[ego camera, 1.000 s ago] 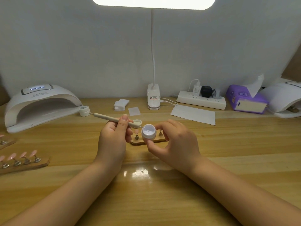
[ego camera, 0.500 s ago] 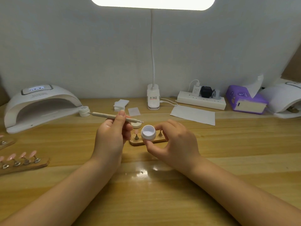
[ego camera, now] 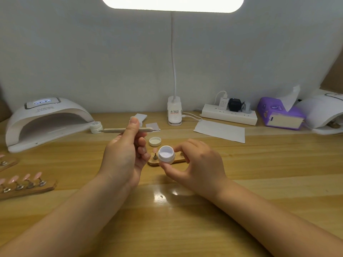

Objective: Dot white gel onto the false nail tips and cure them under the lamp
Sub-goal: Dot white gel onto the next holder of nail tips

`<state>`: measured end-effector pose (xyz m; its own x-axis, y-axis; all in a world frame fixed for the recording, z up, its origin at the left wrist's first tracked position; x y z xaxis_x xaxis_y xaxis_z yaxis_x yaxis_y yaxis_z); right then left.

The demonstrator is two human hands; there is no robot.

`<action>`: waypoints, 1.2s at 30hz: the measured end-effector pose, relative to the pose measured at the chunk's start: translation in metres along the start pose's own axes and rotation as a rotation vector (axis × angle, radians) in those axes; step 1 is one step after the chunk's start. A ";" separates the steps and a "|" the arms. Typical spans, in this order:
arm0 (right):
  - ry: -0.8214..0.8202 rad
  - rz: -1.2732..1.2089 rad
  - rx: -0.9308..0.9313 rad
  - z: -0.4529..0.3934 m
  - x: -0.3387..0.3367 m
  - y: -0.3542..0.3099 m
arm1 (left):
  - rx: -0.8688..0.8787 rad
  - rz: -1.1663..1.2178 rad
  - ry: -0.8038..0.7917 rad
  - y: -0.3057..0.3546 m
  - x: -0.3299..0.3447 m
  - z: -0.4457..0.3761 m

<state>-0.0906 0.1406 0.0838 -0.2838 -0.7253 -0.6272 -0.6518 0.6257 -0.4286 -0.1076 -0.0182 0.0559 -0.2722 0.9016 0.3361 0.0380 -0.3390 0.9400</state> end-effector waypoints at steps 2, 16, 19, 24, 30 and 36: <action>-0.012 0.008 0.000 0.000 0.001 0.000 | -0.022 -0.015 0.024 -0.002 -0.002 -0.001; 0.094 -0.031 0.064 -0.012 -0.020 0.018 | 0.099 -0.086 0.061 0.002 -0.016 -0.012; 0.146 0.002 0.199 -0.018 -0.033 0.049 | 0.061 -0.089 0.069 -0.005 -0.020 -0.016; 0.077 0.101 0.516 -0.010 -0.039 0.111 | 0.014 -0.146 0.141 -0.015 -0.030 -0.021; -0.056 0.144 0.636 -0.001 -0.024 0.133 | 0.008 -0.205 0.231 -0.020 -0.039 -0.021; -0.115 0.218 0.656 0.001 -0.020 0.134 | 0.017 -0.182 0.206 -0.022 -0.036 -0.022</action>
<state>-0.1718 0.2394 0.0378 -0.2596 -0.5515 -0.7928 -0.0196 0.8237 -0.5666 -0.1195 -0.0485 0.0216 -0.4660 0.8729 0.1443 -0.0140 -0.1704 0.9853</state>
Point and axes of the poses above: each hand's wrist, its own z-axis away from the middle knuckle, its own x-axis out of the palm, y = z × x, the point moved 9 cm from there along -z, towards the middle knuckle, and after that the axes turned 12 degrees about -z, right-handed, at the moved point
